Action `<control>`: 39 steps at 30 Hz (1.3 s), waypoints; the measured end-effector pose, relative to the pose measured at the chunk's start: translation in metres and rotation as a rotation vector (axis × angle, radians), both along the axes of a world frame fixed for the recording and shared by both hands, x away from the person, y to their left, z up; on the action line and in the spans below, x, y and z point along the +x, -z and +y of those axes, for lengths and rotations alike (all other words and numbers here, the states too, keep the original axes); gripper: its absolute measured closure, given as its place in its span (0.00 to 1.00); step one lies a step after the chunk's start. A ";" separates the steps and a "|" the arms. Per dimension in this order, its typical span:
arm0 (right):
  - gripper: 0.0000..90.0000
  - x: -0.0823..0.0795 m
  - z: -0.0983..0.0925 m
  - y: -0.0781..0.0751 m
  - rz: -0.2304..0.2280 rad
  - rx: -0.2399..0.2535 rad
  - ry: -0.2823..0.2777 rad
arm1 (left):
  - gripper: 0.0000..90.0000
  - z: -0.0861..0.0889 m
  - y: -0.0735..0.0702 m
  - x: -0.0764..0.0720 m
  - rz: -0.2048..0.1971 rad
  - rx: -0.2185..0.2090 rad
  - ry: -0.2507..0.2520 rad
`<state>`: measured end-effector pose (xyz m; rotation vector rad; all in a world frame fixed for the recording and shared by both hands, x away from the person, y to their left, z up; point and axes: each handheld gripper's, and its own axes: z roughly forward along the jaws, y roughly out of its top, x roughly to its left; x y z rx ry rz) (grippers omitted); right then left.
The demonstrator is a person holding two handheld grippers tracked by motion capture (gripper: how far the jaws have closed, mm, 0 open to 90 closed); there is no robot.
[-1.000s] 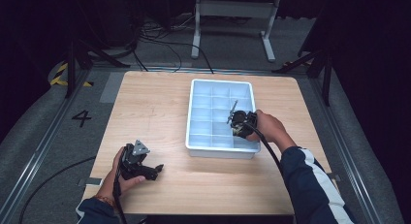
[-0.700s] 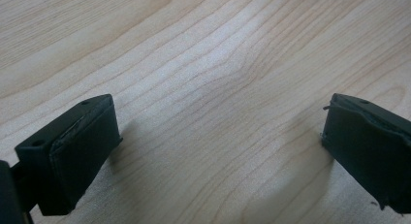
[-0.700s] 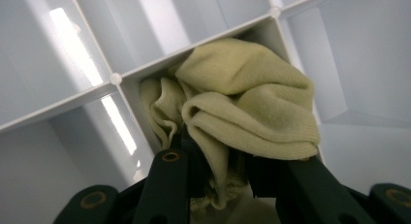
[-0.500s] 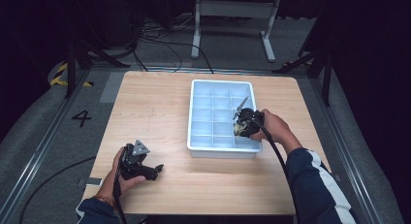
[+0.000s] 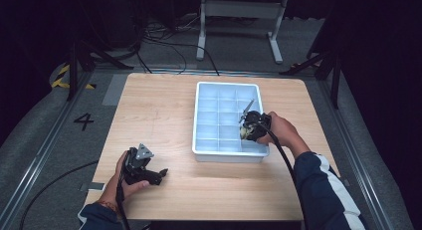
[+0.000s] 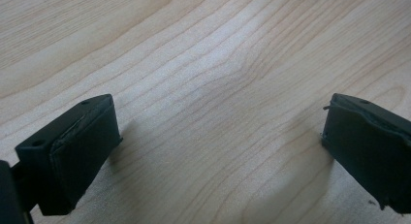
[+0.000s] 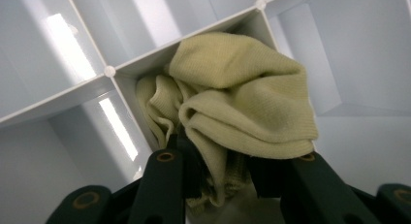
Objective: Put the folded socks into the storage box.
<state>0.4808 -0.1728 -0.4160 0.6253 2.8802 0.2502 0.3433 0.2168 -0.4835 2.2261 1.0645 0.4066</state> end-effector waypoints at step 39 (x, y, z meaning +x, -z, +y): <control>0.63 -0.016 -0.021 -0.031 -0.093 0.124 0.057 | 0.00 -0.001 0.000 0.000 0.003 -0.004 -0.005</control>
